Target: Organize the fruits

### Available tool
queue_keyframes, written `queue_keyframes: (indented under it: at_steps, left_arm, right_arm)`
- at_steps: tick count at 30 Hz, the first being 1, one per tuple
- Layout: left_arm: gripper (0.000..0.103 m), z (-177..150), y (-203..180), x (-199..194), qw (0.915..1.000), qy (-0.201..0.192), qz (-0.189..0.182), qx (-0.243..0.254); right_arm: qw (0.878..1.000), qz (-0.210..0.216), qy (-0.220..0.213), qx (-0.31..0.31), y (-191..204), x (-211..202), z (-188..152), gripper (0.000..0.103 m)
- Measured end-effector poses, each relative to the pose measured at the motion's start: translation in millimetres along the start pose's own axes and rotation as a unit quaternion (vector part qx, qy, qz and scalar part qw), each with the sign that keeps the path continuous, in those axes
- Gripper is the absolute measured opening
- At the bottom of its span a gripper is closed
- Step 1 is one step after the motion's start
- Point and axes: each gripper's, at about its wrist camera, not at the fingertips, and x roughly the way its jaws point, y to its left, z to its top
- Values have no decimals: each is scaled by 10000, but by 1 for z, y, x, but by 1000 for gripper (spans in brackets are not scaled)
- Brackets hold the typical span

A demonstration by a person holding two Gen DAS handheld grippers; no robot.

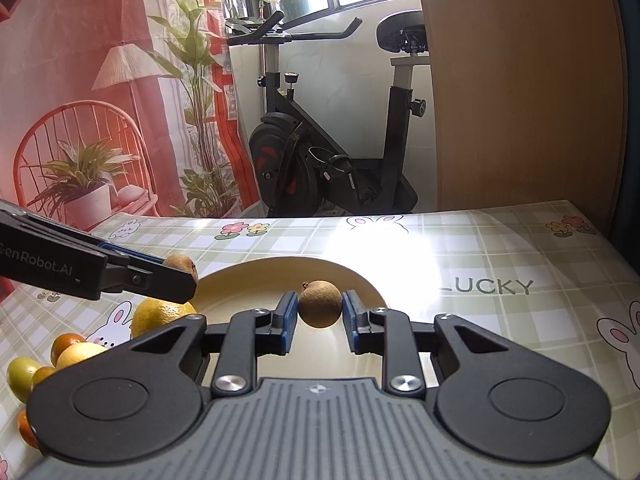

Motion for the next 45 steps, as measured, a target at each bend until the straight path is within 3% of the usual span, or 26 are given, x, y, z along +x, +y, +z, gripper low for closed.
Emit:
queue_keyframes:
  at_steps: [19,45]
  left_arm:
    - [29,1,-4,42,9995,296,-89,23]
    - [29,4,-7,38,9993,278,-236,36]
  right_arm:
    - [9995,-153,47,257,-10,14,-7,27]
    - [9986,-74,108,519,-20,17,-7,28]
